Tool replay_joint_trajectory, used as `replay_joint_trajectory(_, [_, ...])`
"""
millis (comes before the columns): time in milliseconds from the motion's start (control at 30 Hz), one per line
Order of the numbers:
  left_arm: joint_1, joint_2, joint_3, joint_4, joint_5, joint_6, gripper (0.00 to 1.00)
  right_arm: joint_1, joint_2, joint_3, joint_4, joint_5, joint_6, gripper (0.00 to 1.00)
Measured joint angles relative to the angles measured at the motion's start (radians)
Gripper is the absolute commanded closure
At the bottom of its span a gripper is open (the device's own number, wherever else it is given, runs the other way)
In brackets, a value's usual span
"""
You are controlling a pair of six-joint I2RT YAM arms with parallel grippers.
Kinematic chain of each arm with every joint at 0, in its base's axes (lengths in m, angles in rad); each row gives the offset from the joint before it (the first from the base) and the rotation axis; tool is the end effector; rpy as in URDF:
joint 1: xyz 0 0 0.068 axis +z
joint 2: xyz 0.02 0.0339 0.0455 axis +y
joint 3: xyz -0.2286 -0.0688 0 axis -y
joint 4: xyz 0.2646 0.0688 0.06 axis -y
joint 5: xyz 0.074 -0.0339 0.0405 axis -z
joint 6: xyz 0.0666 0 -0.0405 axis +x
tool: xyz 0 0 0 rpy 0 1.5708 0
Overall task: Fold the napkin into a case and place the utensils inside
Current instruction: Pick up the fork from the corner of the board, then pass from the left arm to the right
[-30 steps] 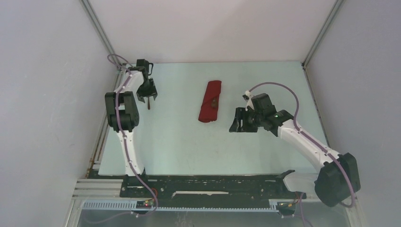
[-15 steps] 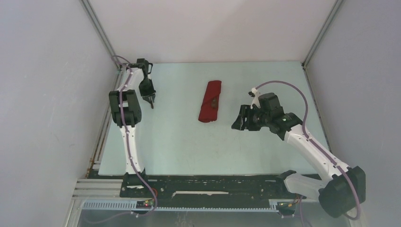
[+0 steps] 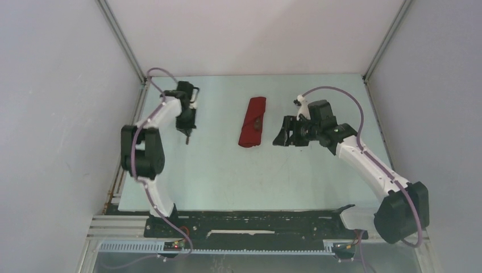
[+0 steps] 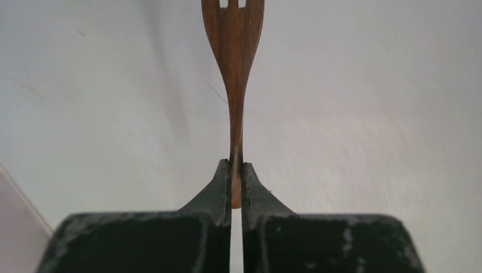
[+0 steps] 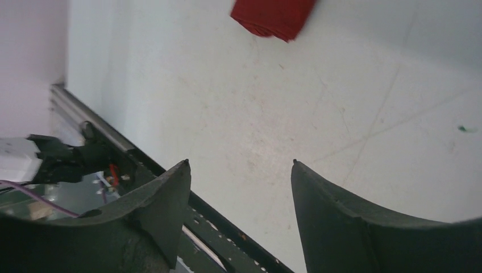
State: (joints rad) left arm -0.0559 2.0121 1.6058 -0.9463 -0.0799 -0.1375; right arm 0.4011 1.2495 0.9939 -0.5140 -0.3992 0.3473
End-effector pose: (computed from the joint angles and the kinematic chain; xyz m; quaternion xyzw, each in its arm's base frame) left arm 0.4144 -0.0179 0.1337 -0.0449 0.9923 0.0290 0.1121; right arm 0.2810 0.1473 0.2274 -0.1016 0.9001 0.3097 0.2890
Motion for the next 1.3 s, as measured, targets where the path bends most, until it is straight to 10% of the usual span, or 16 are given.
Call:
replay_joint_trajectory(233, [-0.563,-0.607,-0.382,0.18,-0.142,0.278,1.0,-0.122,0.039,0.15,0.003,-0.215,0.002,0.2])
replay_joint_trajectory(567, [-1.002,-0.875,-0.807,0.319,-0.345,0.663,1.0,-0.092,0.224,0.358,-0.332,-0.432,-0.111,0.27])
replay_joint_trajectory(1300, [-1.223,-0.99,-0.888,0.353,-0.315,0.795,1.0,0.333,0.542,0.414,-0.524,-0.485,-0.265,0.83])
